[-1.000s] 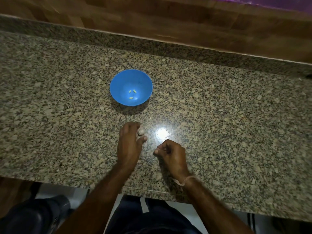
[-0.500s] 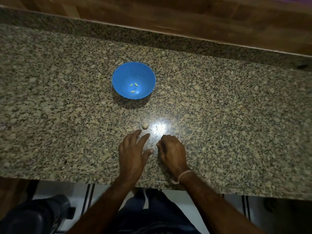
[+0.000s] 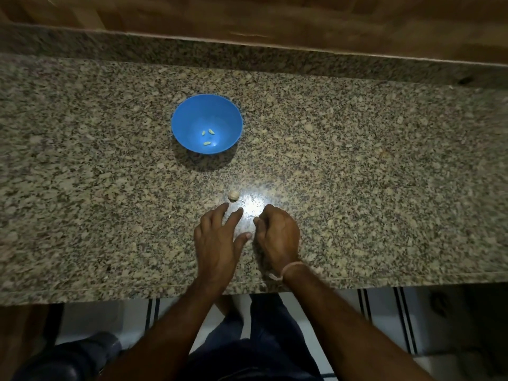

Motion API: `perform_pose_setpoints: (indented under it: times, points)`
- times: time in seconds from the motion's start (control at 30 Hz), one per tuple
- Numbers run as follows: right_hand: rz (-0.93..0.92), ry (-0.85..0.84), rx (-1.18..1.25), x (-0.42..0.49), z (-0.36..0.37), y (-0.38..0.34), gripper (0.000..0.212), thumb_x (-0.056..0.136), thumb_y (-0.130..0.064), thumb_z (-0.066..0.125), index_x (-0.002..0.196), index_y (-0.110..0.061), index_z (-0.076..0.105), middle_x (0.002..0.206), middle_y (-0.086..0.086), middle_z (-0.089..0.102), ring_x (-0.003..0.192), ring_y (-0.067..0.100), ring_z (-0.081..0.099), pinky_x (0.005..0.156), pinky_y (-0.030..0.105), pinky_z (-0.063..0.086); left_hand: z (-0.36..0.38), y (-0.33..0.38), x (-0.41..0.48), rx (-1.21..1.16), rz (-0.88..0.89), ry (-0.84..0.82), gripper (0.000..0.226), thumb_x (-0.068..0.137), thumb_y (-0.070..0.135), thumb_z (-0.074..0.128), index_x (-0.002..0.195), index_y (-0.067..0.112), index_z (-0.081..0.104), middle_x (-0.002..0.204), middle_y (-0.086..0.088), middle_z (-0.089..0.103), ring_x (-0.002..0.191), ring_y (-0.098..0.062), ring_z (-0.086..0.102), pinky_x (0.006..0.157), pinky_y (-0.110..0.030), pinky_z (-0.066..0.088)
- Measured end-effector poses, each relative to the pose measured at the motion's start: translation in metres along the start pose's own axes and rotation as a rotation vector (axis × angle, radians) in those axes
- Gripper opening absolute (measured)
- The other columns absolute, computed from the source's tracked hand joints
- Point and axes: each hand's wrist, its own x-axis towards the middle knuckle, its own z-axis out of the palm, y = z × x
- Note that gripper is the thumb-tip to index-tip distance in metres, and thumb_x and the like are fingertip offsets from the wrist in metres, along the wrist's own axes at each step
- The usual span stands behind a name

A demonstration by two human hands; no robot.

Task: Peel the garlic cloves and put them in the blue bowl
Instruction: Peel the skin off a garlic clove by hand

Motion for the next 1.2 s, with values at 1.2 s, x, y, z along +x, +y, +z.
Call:
perform_pose_setpoints:
  times: [1.2]
  points:
    - [0.195,-0.172,0.776,-0.001,-0.053,-0.017,0.013,0.101,-0.012,0.069,0.094,-0.014,0.079,0.083,0.005,0.078,0.08,0.028,0.075,0.076,0.046,0.063,-0.053,0.04,0.024,-0.592,-0.088,-0.003,0.007,0.097,0.023,0.068,0.095,0.026,0.074,0.095,0.015,0.074,0.099,-0.004,0.069,0.079,-0.044,0.059]
